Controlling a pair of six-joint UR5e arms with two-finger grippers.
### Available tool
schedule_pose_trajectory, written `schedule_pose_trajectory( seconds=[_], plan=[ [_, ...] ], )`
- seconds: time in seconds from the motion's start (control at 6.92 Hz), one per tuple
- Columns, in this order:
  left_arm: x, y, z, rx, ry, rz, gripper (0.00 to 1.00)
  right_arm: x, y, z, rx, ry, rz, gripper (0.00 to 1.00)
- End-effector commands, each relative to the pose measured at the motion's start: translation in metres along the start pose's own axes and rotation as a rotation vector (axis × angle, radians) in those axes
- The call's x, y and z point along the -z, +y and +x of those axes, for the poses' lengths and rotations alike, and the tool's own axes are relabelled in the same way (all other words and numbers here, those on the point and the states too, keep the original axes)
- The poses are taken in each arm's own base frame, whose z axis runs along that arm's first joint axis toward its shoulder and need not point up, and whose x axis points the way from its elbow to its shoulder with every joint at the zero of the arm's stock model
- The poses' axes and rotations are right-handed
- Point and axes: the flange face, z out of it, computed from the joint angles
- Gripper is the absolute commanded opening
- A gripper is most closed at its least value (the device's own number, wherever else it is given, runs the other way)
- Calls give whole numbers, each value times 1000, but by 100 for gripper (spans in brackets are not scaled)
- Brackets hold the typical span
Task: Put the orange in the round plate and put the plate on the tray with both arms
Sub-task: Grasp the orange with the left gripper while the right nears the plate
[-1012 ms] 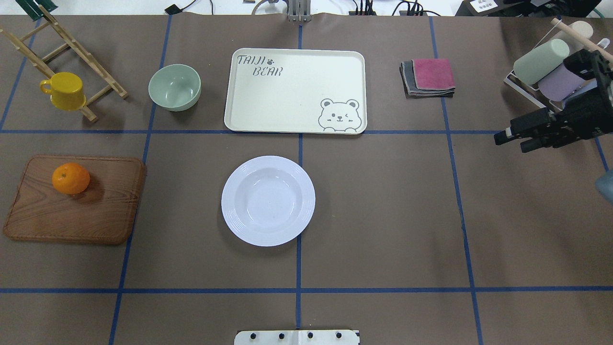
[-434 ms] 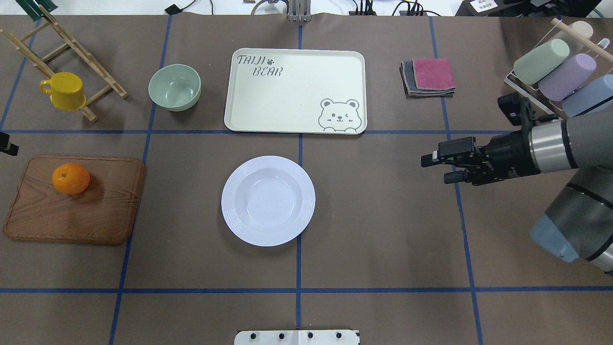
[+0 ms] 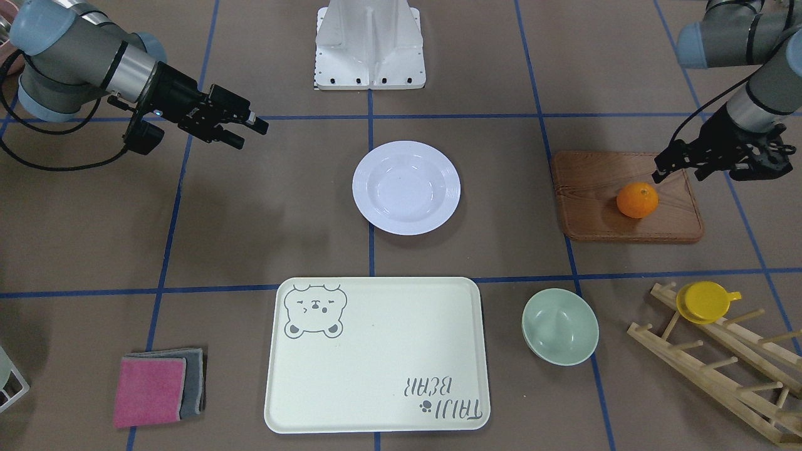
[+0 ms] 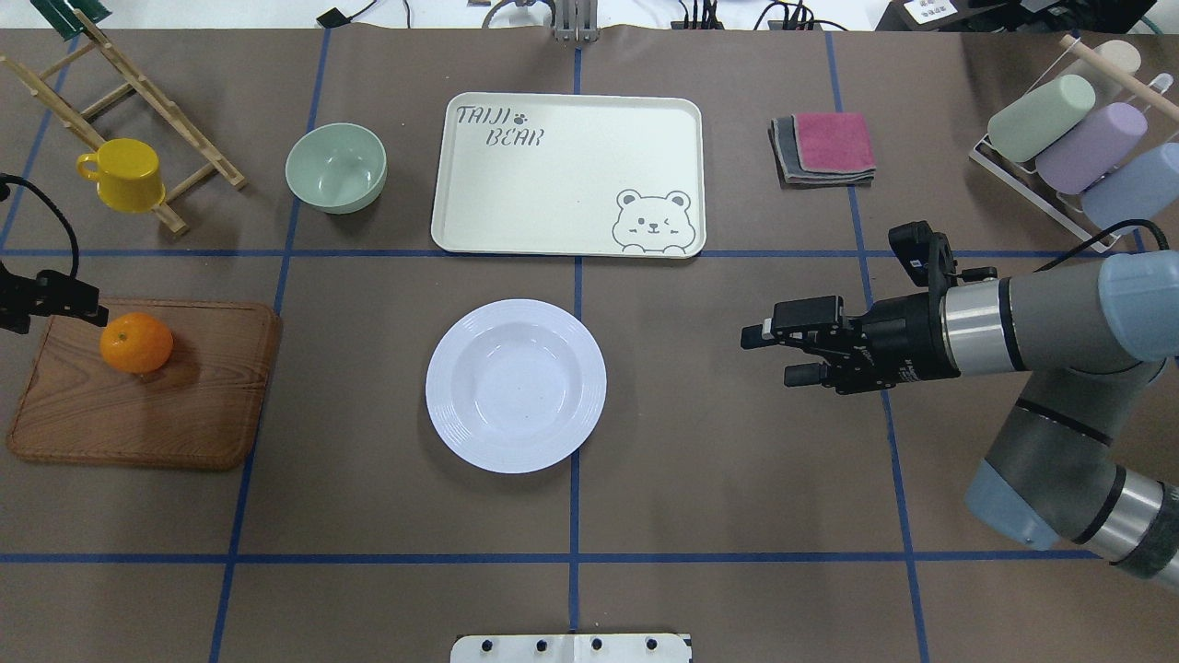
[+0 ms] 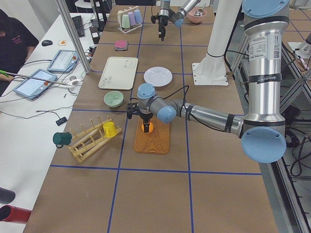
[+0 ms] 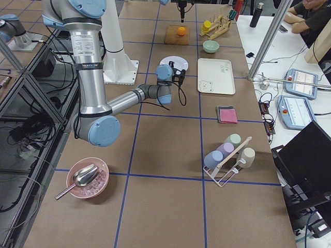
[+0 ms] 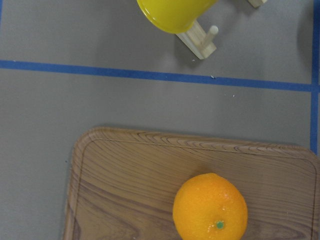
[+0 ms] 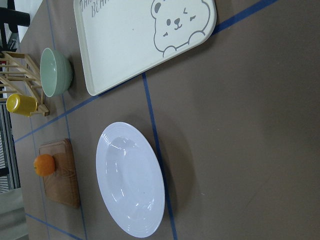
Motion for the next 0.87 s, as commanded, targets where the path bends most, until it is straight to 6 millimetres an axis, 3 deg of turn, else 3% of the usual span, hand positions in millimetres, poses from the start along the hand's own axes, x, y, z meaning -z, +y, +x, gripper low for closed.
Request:
schedule_pose_trajectory(
  seconds=[0.0, 0.43, 0.72],
  plan=[
    [-31, 8, 35, 17, -16, -12, 99, -9, 7, -4, 0, -12, 6, 100],
    [-44, 7, 25, 25, -37, -27, 99, -31, 26, -3, -2, -31, 48, 100],
    [-54, -3, 27, 34, -43, -31, 99, -31, 32, -1, 11, -72, 43, 100]
  ],
)
